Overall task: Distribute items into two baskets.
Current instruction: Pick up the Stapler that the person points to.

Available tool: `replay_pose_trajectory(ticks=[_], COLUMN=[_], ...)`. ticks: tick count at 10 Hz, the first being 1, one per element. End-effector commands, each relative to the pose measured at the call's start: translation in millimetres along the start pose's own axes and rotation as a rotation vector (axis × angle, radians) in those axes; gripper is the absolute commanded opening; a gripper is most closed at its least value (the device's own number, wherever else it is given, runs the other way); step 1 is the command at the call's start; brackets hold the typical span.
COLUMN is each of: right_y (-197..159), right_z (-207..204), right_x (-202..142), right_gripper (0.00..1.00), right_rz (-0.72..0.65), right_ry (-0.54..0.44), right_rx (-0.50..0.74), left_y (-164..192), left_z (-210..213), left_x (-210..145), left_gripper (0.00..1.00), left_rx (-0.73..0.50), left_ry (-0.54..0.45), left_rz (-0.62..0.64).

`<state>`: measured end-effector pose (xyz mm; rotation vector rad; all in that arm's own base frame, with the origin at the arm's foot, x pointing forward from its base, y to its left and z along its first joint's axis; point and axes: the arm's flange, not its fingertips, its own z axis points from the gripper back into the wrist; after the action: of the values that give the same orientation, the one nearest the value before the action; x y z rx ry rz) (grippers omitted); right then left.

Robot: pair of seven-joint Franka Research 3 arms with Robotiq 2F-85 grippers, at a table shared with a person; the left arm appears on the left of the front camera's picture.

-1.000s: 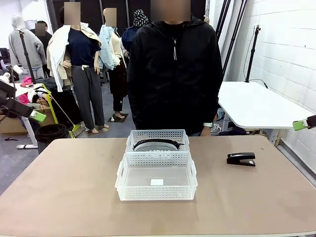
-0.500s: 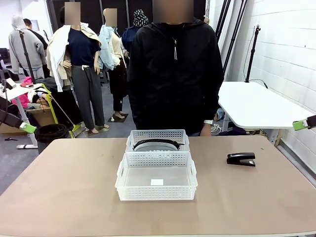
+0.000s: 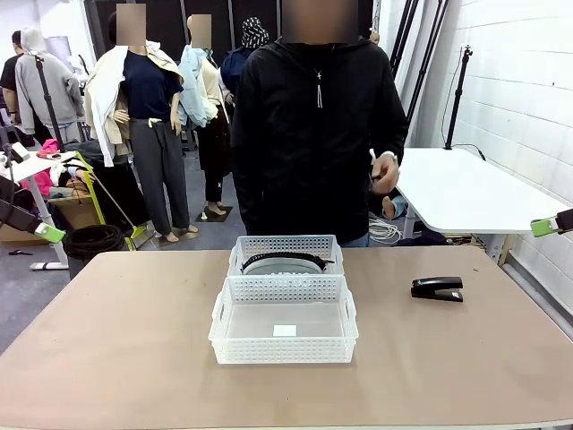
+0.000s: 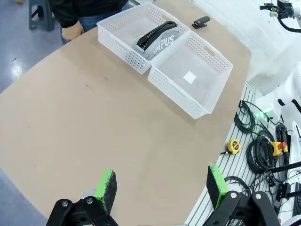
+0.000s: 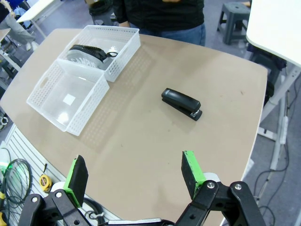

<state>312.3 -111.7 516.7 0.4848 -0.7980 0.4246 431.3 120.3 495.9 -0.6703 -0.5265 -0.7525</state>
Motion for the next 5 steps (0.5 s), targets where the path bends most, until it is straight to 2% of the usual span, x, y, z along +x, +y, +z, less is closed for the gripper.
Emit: replay_pose_trajectory(ticks=[1,5], right_y=[0.3,0.3], right_z=[-1.0,-1.0], right_x=[1.2,1.2], right_gripper=[1.0,1.0], right_rz=[-0.012,-0.012], right_ry=[-0.011,-0.011], right_rx=[0.017,0.017], left_y=[0.3,0.3], left_z=[1.0,1.0], left_x=[-0.7,-0.7], left_gripper=[1.0,1.0], left_rx=[-0.004,-0.004], left_ry=[-0.008,-0.008], left_rz=[0.001,0.001])
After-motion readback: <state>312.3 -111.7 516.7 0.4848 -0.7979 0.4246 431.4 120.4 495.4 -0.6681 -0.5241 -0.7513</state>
